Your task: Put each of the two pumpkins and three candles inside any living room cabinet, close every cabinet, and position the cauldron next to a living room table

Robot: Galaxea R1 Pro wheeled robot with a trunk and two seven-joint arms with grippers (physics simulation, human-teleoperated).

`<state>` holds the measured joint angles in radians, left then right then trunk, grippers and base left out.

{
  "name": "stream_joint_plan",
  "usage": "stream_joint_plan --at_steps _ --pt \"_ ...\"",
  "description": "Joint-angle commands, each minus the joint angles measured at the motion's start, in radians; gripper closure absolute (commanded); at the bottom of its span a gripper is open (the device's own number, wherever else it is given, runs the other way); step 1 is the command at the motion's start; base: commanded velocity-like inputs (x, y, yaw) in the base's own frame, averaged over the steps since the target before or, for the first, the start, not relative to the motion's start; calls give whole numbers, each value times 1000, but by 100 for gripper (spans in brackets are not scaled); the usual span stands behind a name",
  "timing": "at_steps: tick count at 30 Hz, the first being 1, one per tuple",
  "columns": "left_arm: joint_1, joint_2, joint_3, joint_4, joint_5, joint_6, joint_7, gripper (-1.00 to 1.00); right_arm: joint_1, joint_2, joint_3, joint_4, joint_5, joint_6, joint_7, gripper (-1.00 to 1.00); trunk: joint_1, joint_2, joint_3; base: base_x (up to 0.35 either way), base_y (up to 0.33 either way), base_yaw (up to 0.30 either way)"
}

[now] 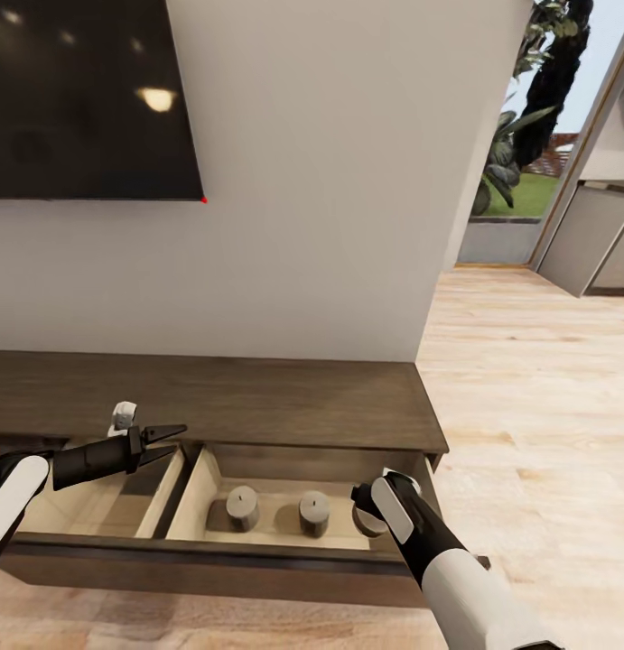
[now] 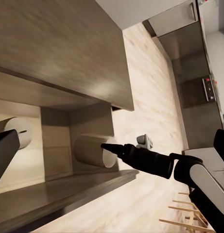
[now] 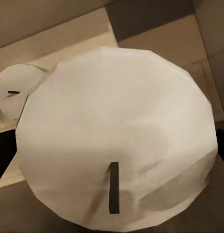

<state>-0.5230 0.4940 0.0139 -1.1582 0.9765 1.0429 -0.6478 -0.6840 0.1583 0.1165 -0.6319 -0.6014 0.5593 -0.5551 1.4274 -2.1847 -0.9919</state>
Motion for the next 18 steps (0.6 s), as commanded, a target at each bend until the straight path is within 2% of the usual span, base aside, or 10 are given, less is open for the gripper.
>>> stream_joint_plan --at_steps 1,4,10,14,18 --pt "0 0 0 0 1 0 0 -100 0 0 0 0 -1 -2 0 100 4 -7 -3 0 0 0" --pt "0 0 0 0 0 0 0 -100 1 0 0 0 -1 -3 0 100 15 -28 -13 0 0 0" --pt "0 0 1 0 0 0 -1 -100 1 1 1 0 -1 -34 0 100 15 -28 -13 0 0 0" --pt "0 0 1 0 -1 0 0 -100 0 1 44 1 -1 -42 -1 100 15 -28 -13 0 0 0" --pt "0 0 1 0 -1 0 -1 -100 0 1 57 1 -1 -44 -1 100 15 -28 -13 0 0 0"
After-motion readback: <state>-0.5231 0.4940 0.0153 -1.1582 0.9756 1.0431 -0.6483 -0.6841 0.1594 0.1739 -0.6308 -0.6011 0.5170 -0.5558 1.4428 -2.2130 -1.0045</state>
